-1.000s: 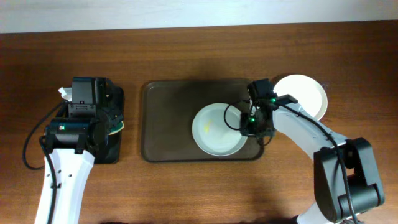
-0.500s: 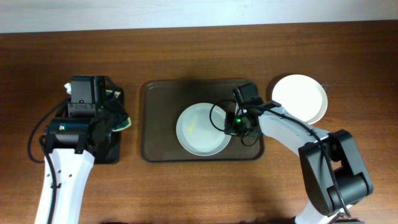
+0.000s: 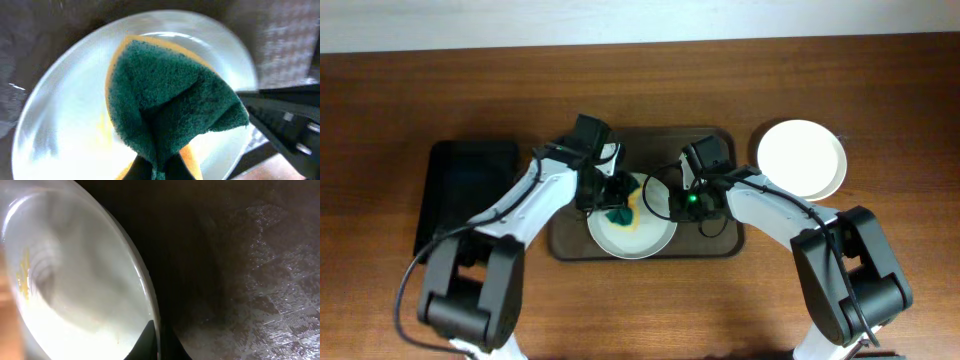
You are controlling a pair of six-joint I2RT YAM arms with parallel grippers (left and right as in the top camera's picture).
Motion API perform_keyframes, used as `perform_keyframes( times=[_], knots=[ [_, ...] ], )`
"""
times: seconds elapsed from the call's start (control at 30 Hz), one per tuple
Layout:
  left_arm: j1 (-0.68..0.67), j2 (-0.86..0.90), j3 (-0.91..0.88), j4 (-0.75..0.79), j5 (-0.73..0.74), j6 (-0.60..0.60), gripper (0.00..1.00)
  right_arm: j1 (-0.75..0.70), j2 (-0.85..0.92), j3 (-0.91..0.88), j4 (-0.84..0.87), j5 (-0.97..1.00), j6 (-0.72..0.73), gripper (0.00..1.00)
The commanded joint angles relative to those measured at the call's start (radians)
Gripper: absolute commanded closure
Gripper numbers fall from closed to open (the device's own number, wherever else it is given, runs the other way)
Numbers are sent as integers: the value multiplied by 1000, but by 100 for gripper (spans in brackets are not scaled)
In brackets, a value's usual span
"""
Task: Clean dirty plates on tray and stack at the side
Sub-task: 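Scrub the pale plate with the sponge in the left gripper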
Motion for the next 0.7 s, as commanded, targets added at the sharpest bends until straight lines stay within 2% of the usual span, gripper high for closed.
perform_keyframes(
  times=[0.0, 0.1, 0.13, 0.17, 0.23, 0.27, 0.37, 0.47, 0.53, 0.57, 0.63, 0.67],
  knots=[
    [-6, 78, 5, 5, 20, -35, 100, 9, 13, -6, 5, -1, -13, 96],
    [-20, 165, 5, 6, 6, -35, 100, 9, 13, -6, 6, -1, -13, 96],
    [-20, 174, 5, -5, -49, -35, 100, 9, 13, -6, 4, -1, -13, 96],
    [-20, 174, 6, -26, -180, -47, 100, 9, 13, -6, 3, -1, -13, 96],
    [-19, 166, 15, -90, -467, -165, 100, 9, 13, -6, 3, -1, -13, 96],
    [-20, 157, 27, -120, -589, -170, 100, 9, 13, -6, 4, -1, -13, 96],
    [-20, 105, 69, -179, -769, -227, 100, 9, 13, -6, 4, -1, -13, 96],
    [-20, 17, 103, -192, -805, -238, 100, 9, 13, -6, 4, -1, -13, 96],
    [-20, -69, 105, -190, -774, -261, 100, 9, 13, -6, 4, -1, -13, 96],
    [-20, -89, 105, -185, -715, -261, 100, 9, 13, -6, 7, -1, -10, 96],
    [-20, -103, 105, -167, -476, -261, 100, 9, 13, -6, 10, -1, -6, 96],
    [-20, -100, 100, -158, -419, -261, 100, 9, 13, -6, 10, -1, -6, 96]
  ],
)
